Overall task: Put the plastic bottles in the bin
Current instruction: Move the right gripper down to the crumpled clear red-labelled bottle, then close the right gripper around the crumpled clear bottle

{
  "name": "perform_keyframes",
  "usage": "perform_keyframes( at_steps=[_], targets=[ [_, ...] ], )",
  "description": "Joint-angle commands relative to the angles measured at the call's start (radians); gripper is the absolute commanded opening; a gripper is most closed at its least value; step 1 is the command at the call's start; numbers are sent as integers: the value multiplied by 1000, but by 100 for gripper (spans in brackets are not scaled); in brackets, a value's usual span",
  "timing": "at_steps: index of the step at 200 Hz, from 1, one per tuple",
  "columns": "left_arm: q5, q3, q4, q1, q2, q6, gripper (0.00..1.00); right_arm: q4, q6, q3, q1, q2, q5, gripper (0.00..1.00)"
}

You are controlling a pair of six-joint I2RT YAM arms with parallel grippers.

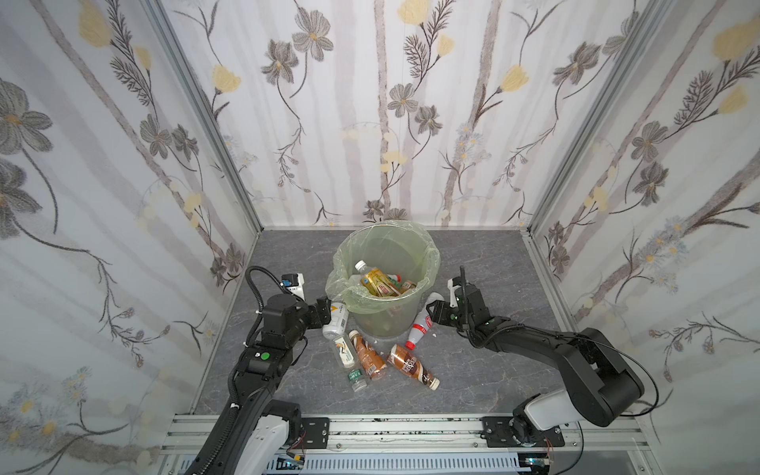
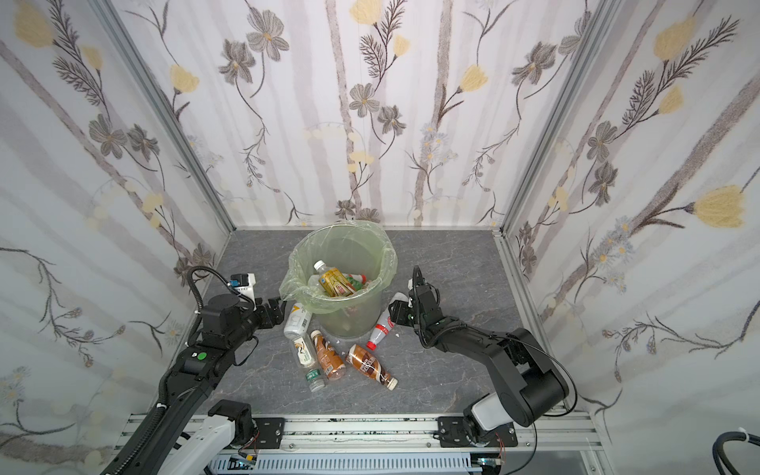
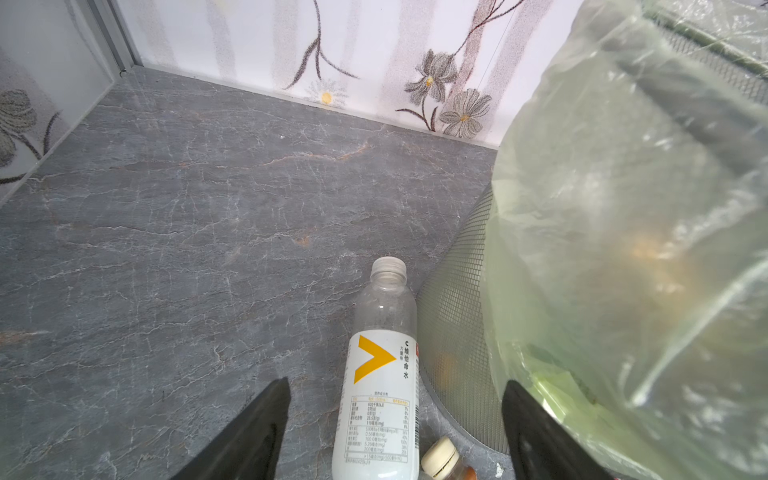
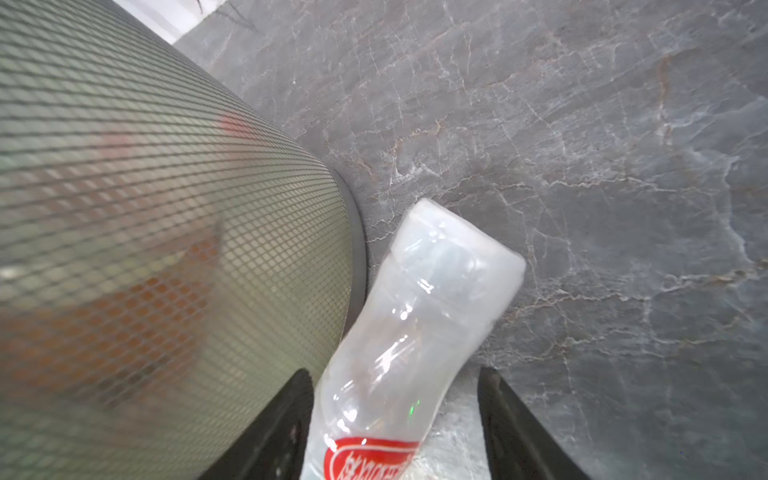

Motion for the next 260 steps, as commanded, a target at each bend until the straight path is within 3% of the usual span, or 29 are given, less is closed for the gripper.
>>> perform_keyframes(
  at_steps=[1, 72, 148, 206, 260],
  targets=[
    [-6, -2, 7, 1, -1, -1, 82, 61, 14, 26, 1, 33, -9, 64],
    [-7, -1, 6, 1, 3, 2, 82, 10, 4, 98, 2, 171, 32, 60],
    [-6, -1, 6, 1, 6, 5, 82, -25, -26, 123, -2, 212, 54, 58],
    [-5, 1, 6, 1, 6, 6, 82, -113, -113, 161, -11, 103, 143, 55],
    [-2, 4, 6, 1, 9, 7, 81, -287, -299, 266, -37, -134, 318, 53]
  ],
)
